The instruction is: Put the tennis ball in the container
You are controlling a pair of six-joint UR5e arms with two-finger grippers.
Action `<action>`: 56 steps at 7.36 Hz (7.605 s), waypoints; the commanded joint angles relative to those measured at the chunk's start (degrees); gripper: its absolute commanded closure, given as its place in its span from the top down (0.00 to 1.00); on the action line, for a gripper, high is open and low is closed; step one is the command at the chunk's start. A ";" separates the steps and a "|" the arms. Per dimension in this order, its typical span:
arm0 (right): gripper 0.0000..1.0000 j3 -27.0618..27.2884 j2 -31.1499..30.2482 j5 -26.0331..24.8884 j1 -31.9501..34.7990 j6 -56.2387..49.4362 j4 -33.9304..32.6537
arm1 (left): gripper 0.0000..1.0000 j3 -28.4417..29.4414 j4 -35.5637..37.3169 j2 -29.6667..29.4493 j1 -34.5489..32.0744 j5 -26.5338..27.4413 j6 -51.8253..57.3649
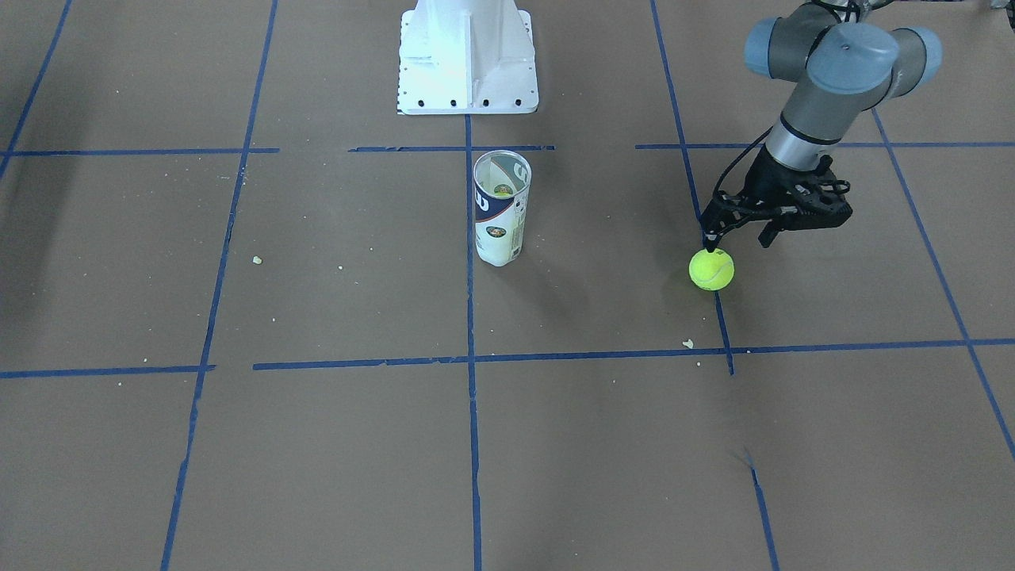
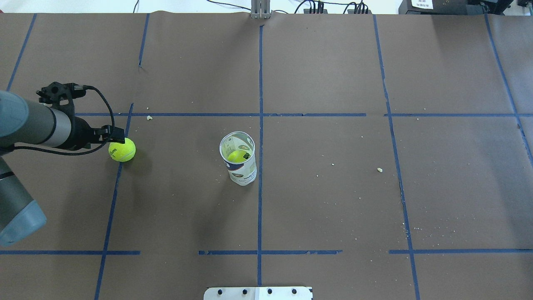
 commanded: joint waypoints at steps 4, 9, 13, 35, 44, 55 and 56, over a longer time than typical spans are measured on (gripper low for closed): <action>1.00 0.00 0.04 0.00 0.00 0.00 0.00 | 1.00 5.27 -0.11 -3.37 3.36 2.75 -1.42; 1.00 0.00 -0.04 0.00 0.00 0.00 0.00 | 1.00 8.26 -0.02 -4.00 3.80 3.02 -1.15; 1.00 0.00 -0.04 0.00 0.00 0.00 0.00 | 0.27 7.66 -0.02 -4.00 4.07 3.73 -1.68; 1.00 0.00 -0.04 0.00 0.00 0.00 0.00 | 1.00 -3.06 47.97 -43.55 7.59 -4.45 -21.20; 1.00 0.00 -0.04 0.00 0.00 0.00 0.00 | 1.00 -11.07 43.33 -21.18 -16.46 -13.30 35.41; 1.00 0.00 -0.04 0.00 0.00 0.00 0.00 | 1.00 6.15 32.41 7.06 -42.50 -22.20 69.24; 1.00 0.00 -0.04 0.00 0.00 0.00 0.00 | 1.00 8.07 32.15 9.16 -44.25 -22.20 74.55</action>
